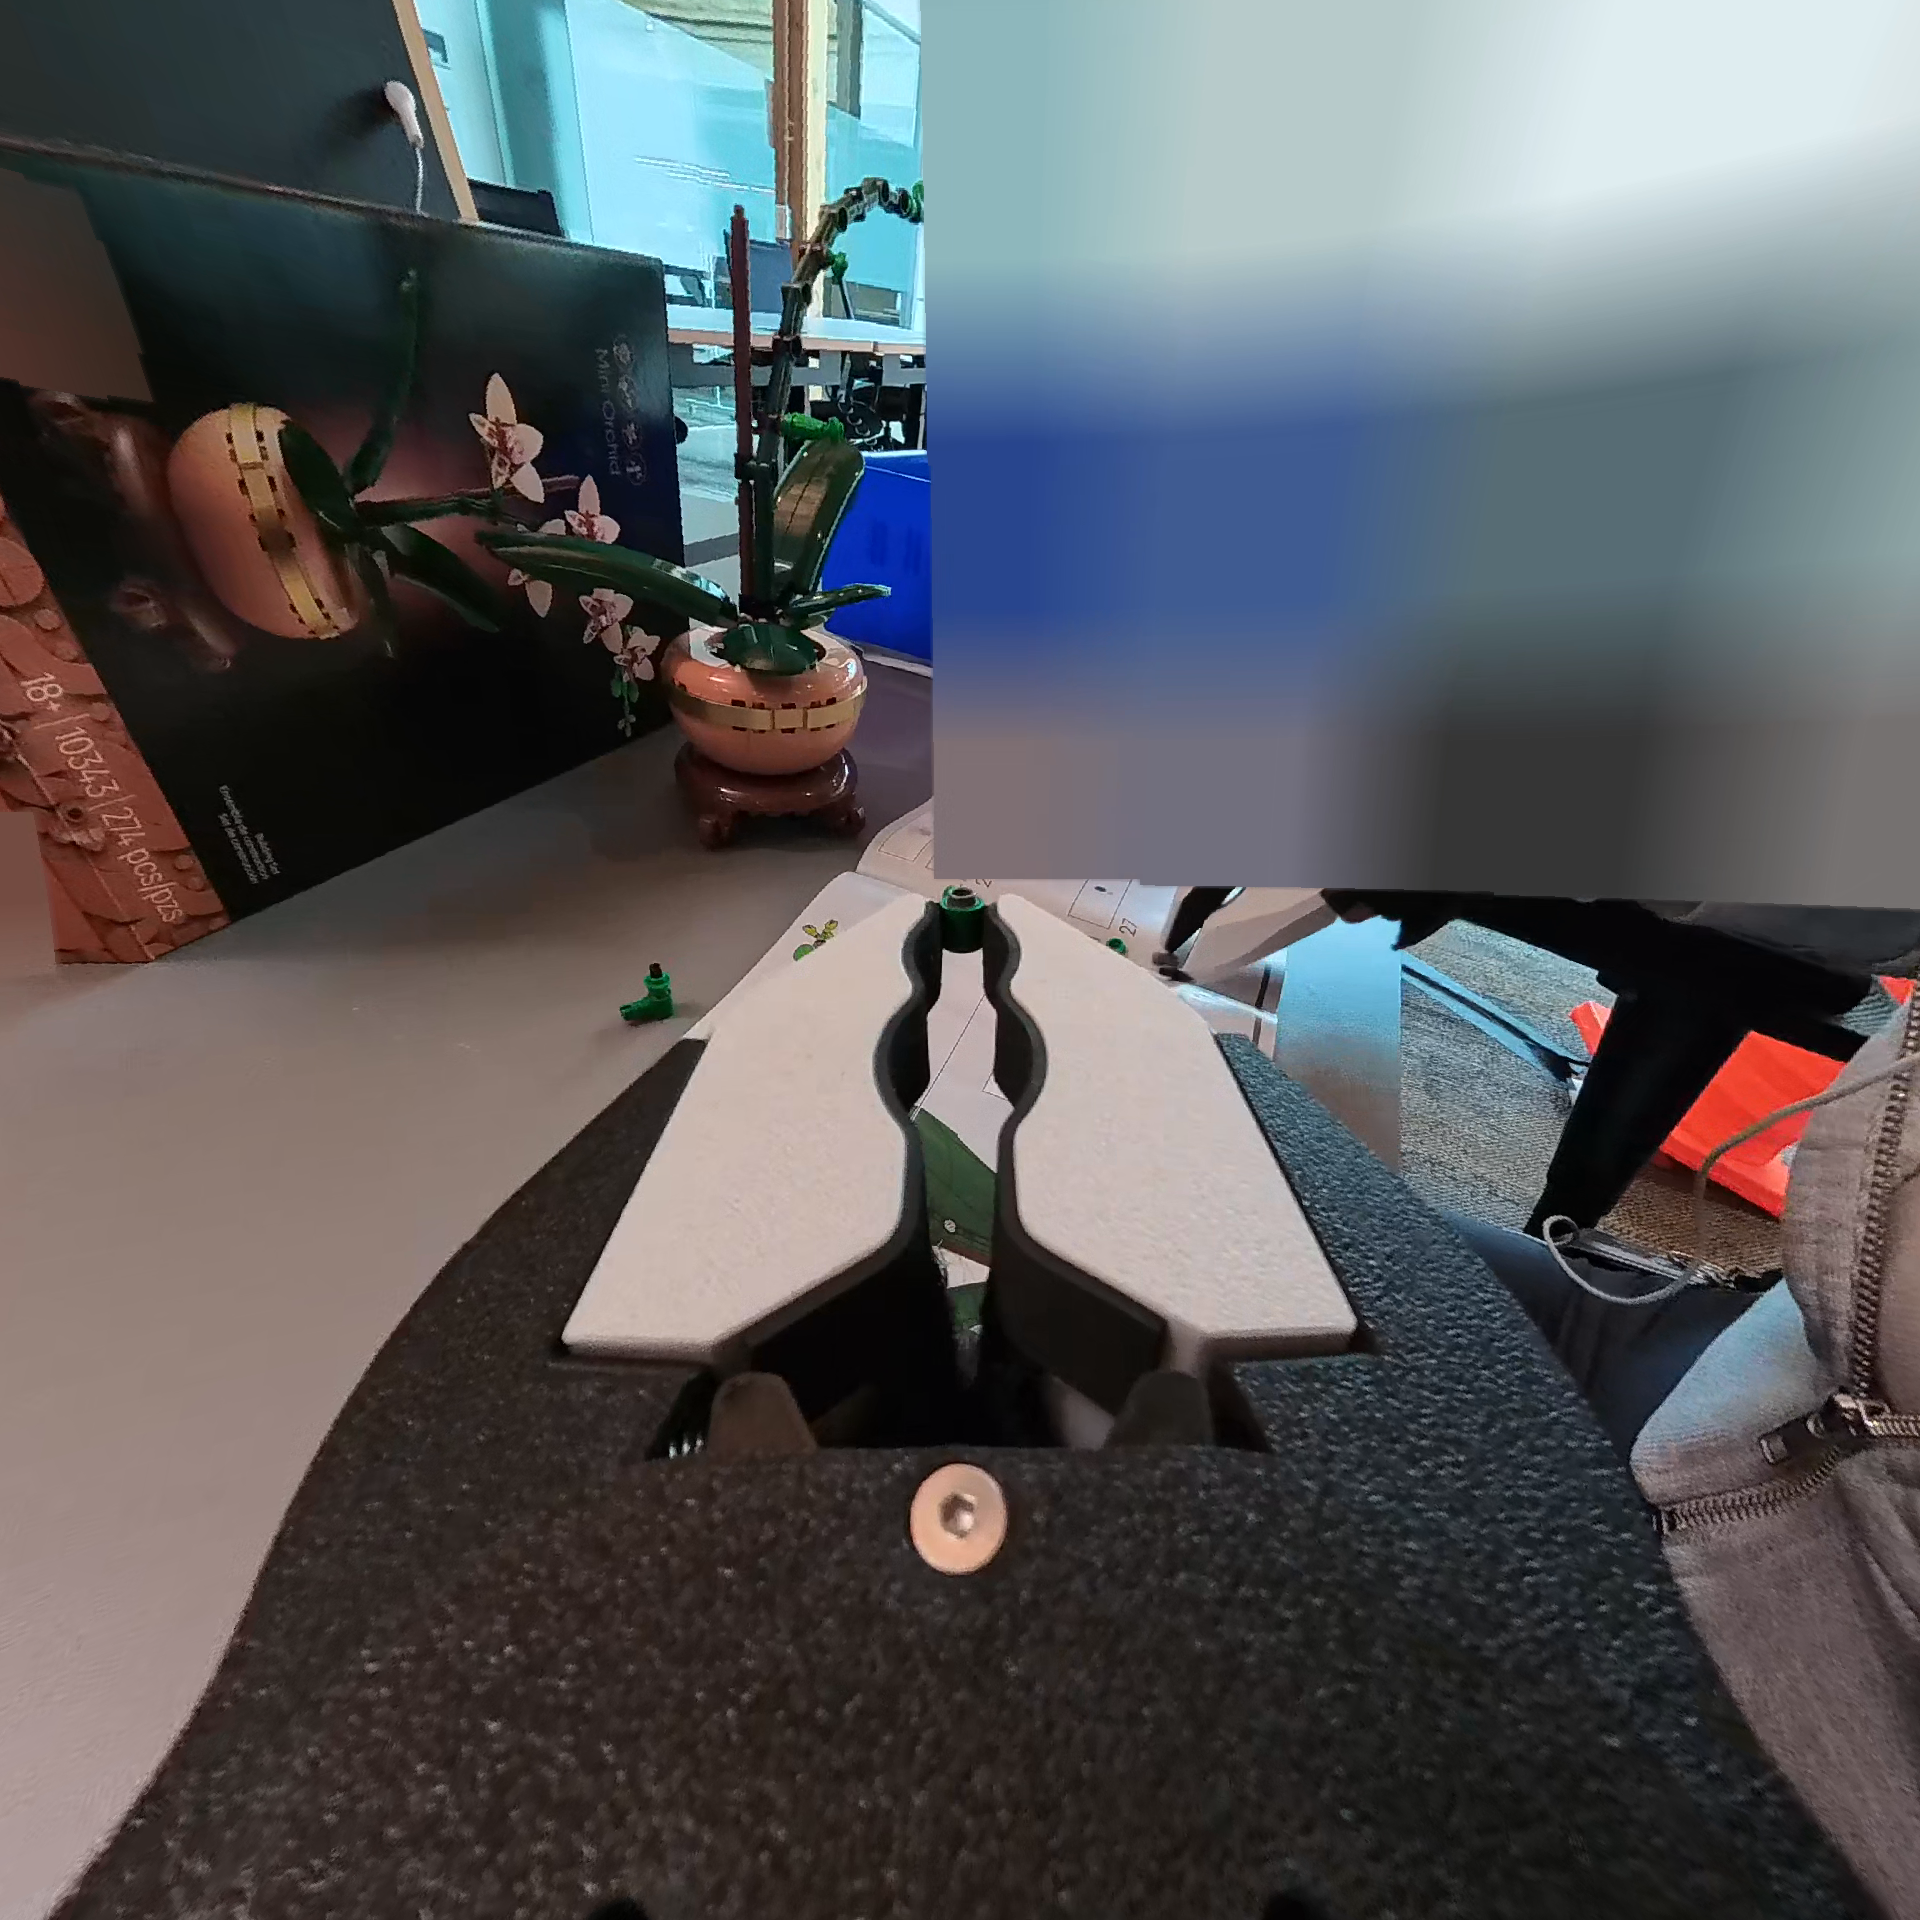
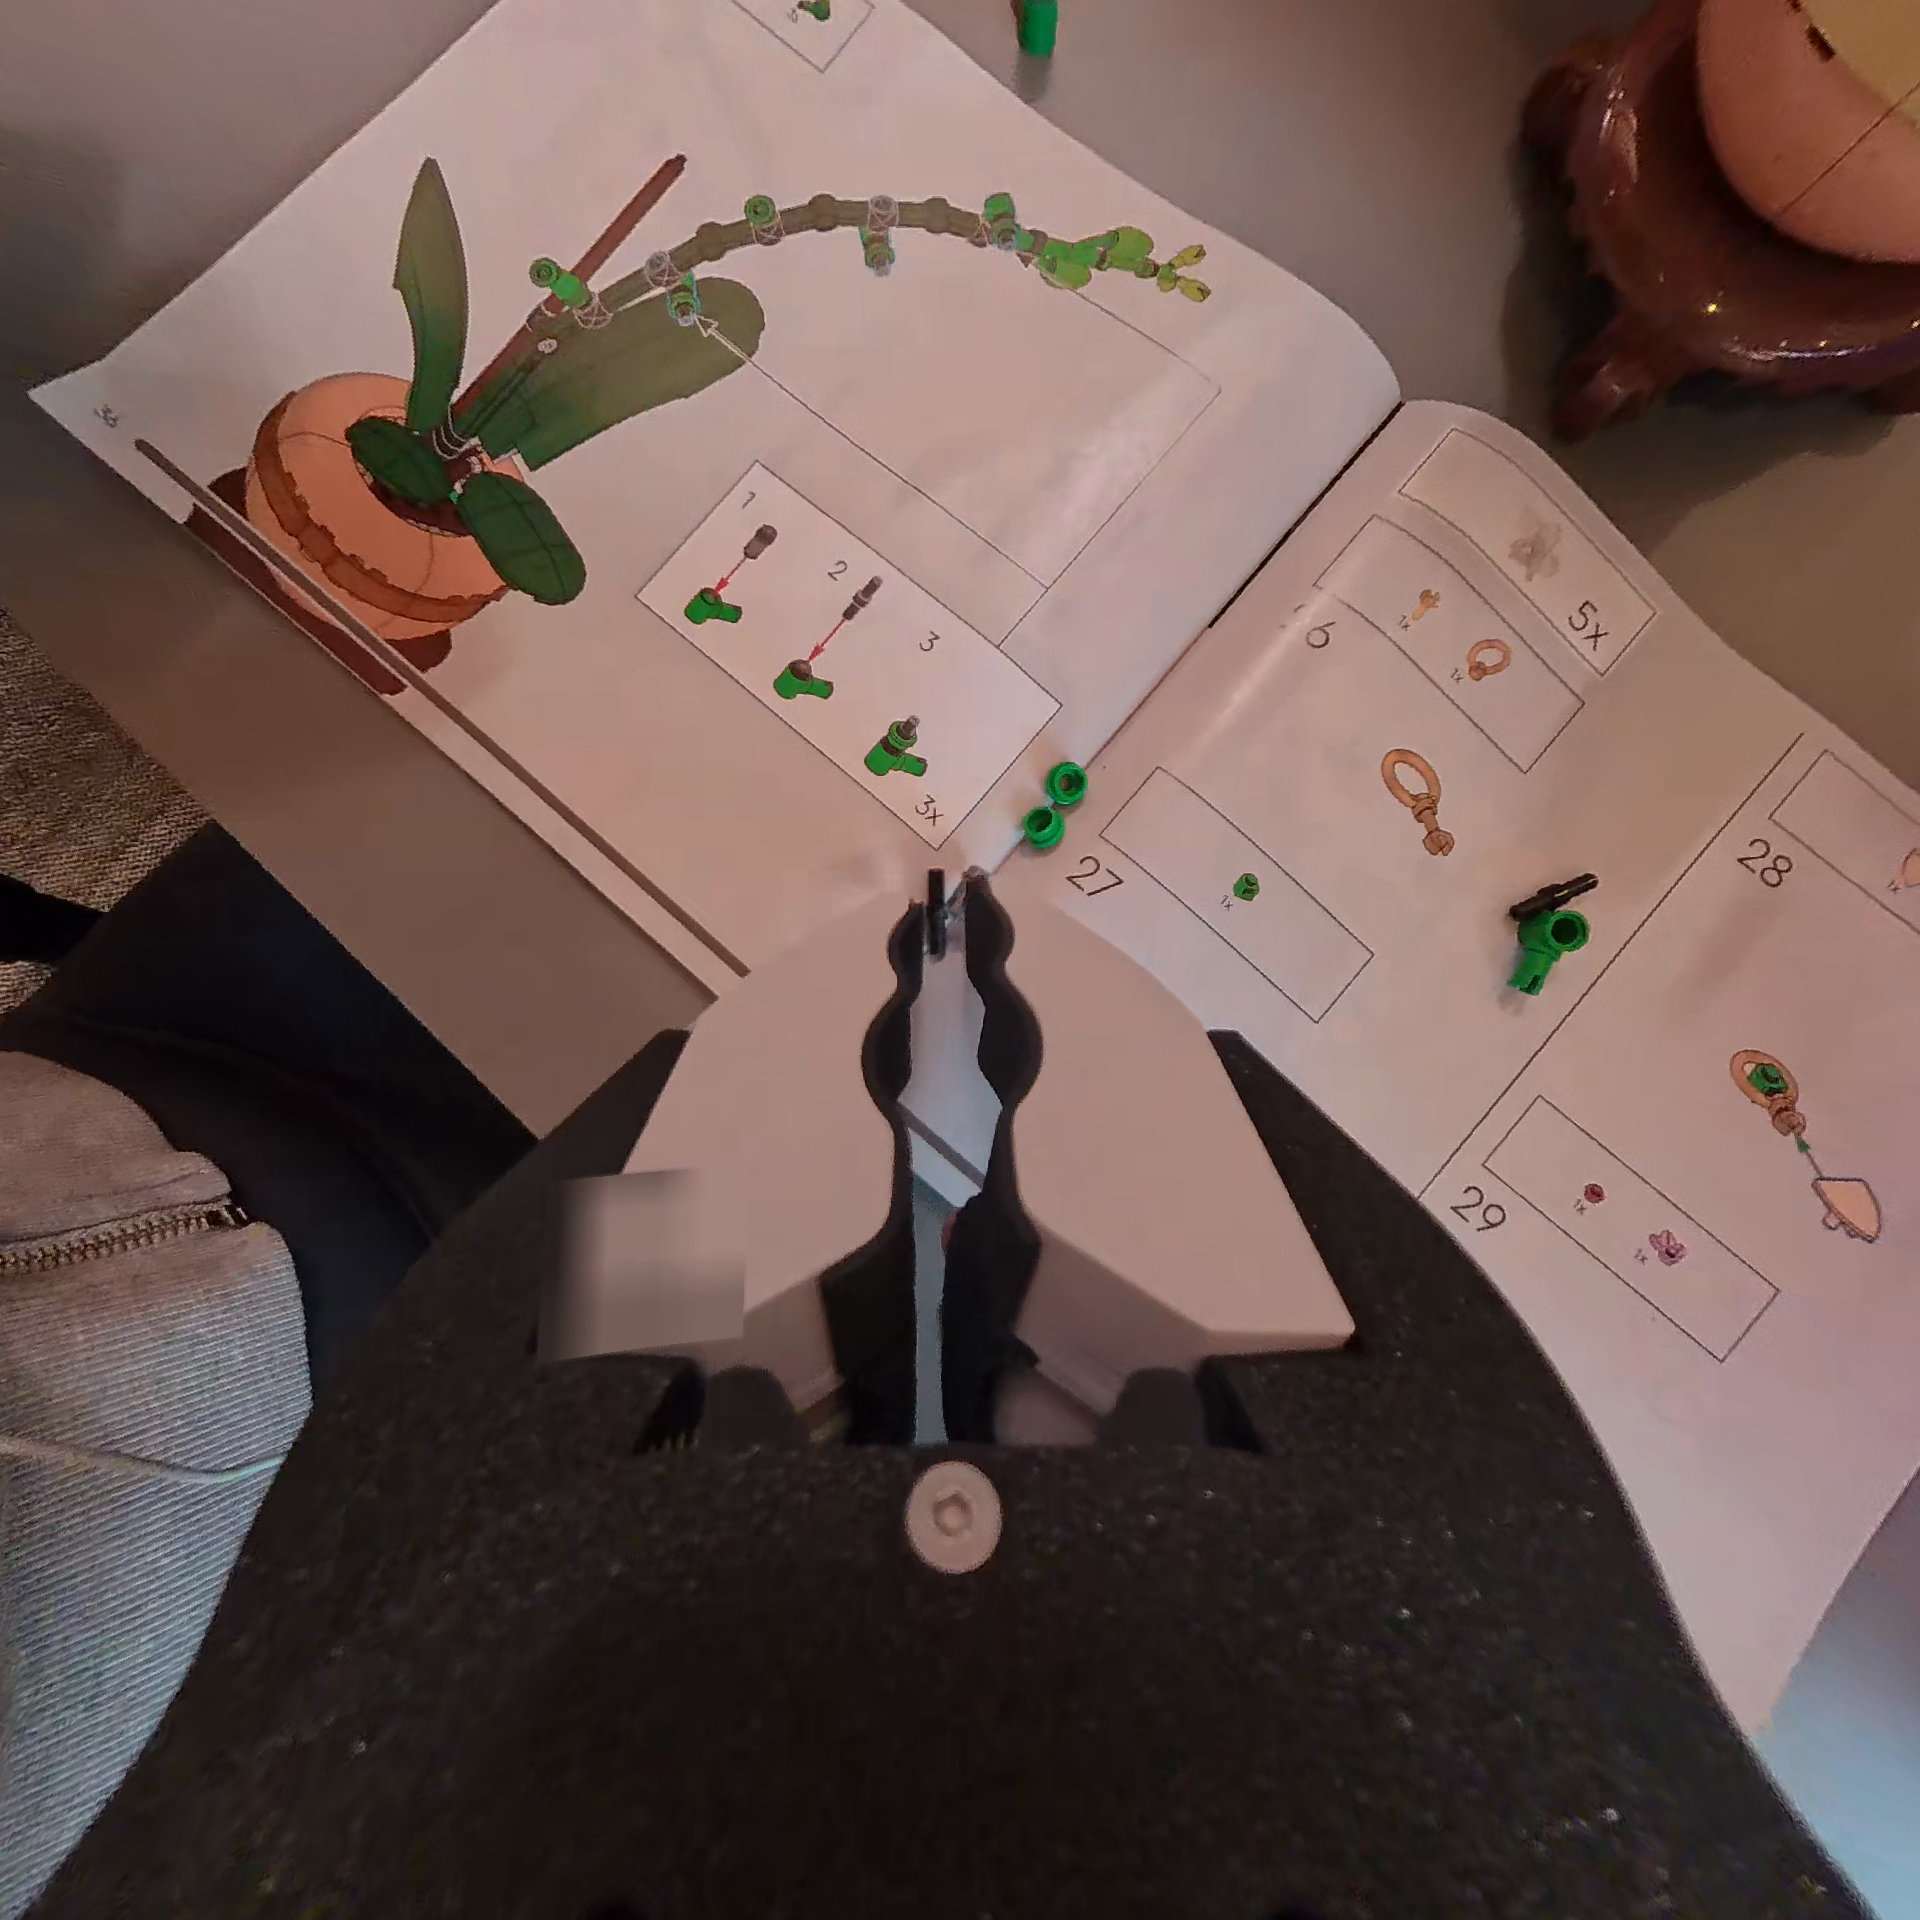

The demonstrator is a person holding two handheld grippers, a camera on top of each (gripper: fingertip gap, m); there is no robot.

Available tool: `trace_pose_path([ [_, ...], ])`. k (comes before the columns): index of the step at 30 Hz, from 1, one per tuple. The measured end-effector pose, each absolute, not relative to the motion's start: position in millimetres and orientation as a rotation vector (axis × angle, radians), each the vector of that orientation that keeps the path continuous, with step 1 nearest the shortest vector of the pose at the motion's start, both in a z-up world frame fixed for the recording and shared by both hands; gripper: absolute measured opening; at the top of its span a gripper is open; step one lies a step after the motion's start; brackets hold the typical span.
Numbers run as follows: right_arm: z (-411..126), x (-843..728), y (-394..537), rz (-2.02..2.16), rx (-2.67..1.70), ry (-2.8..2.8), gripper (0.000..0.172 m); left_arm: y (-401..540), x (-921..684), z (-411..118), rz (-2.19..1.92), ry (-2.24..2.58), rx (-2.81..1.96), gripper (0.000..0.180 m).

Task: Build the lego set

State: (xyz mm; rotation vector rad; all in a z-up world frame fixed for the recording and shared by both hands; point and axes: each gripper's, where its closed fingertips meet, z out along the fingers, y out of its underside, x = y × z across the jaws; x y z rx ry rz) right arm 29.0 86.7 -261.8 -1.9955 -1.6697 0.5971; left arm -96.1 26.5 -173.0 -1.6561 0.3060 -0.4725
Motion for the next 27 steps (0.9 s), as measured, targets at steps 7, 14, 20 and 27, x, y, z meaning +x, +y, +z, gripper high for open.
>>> trace_pose_path([
  [7,-266.4,30.9,85.7,0.585,-2.023,-1.688,0.009,25.3,-96.2,-172.0,-0.484,0.303,-1.655,0.006],
  [14,-261.1,23.2,98.0,0.550,-1.868,-1.794,0.031,24.9,-95.2,-172.1,-0.485,0.309,-1.655,0.006],
  [20,-251.4,17.4,78.9,0.717,-1.808,-1.819,0.012,25.7,-95.9,-172.9,-0.487,0.308,-1.657,0.006],
  [27,-265.5,19.3,81.7,0.621,-1.837,-1.909,0.012,25.5,-93.7,-173.0,-0.495,0.317,-1.657,0.006],
])
